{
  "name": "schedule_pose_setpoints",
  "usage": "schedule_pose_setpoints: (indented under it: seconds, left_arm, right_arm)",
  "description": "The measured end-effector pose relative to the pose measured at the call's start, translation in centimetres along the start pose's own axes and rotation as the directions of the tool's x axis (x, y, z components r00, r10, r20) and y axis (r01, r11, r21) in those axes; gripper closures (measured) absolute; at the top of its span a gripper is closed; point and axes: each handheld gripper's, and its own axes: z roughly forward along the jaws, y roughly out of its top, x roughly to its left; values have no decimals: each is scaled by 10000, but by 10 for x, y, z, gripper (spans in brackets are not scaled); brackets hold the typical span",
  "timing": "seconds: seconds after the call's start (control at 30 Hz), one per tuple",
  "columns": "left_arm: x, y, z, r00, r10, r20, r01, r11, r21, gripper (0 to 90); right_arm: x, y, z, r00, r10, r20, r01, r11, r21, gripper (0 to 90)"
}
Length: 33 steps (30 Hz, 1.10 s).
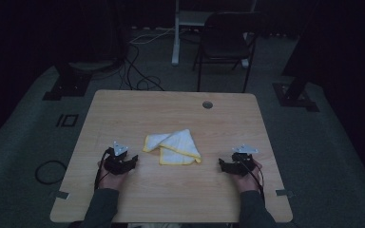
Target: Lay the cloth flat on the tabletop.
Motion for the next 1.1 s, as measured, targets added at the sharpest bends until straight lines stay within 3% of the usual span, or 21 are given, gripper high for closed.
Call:
schedule_pose_setpoints:
  seconds: [0.43, 0.7, 0.93, 1.1]
  left_arm:
    - [1, 1, -1, 9998, 109, 168, -111, 9999, 91, 517]
    - [2, 1, -2, 9999, 65, 157, -66, 9999, 91, 536]
    - [6, 1, -4, 9989, -305, 362, 298, 9994, 200, 574]
    - [5, 4, -8, 9987, -255, 448, 253, 9997, 41, 575]
  right_arm:
    - [2, 0, -2, 9999, -59, -88, 59, 10000, 25, 241]
    - [7, 0, -7, 9995, -250, -199, 251, 9997, 54, 413]
    - [10, 1, -15, 9988, -411, -249, 409, 9991, -95, 465]
    - [18, 6, -22, 9971, -682, -347, 667, 9968, -431, 498]
